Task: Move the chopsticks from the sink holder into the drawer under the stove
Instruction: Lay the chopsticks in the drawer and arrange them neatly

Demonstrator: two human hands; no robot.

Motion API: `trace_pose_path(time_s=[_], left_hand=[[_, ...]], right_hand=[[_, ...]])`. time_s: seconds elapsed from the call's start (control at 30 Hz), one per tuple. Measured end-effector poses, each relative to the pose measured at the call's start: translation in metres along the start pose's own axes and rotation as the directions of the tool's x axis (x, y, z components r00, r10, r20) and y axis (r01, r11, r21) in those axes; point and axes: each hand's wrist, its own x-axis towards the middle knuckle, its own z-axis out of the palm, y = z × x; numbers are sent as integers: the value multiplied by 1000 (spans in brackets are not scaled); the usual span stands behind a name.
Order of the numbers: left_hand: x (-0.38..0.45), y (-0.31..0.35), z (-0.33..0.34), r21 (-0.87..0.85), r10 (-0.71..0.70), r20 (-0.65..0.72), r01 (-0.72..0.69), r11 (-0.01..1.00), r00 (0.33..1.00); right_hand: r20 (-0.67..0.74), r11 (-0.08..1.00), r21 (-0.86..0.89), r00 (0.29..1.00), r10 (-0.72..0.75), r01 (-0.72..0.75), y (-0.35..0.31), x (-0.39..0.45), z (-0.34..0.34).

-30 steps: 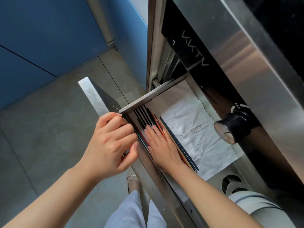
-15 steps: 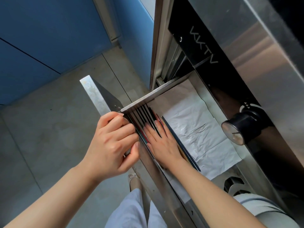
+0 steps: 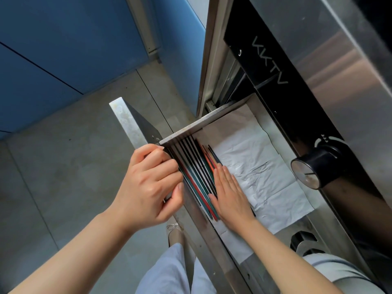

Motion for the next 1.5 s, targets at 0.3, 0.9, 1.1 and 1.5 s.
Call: trace_pose_path(time_s=[0.3, 0.9, 1.1, 1.5], left_hand=[[-2, -1, 0, 9, 0, 1, 0, 1000, 1000], [-4, -2, -1, 26, 31, 16, -31, 999, 999], [-3, -1, -1, 32, 17, 14, -18, 999, 1000], [-3, 0, -1, 38, 16, 16, -16, 999, 1000]], right_hand=[[-26, 999, 21, 999, -31, 31, -17, 46, -20], [-32, 998, -23, 998, -56, 55, -22, 26, -12], [42, 992, -70, 994, -100, 102, -12, 14, -9], [-95, 1000, 0, 995, -1, 1, -13, 19, -26]])
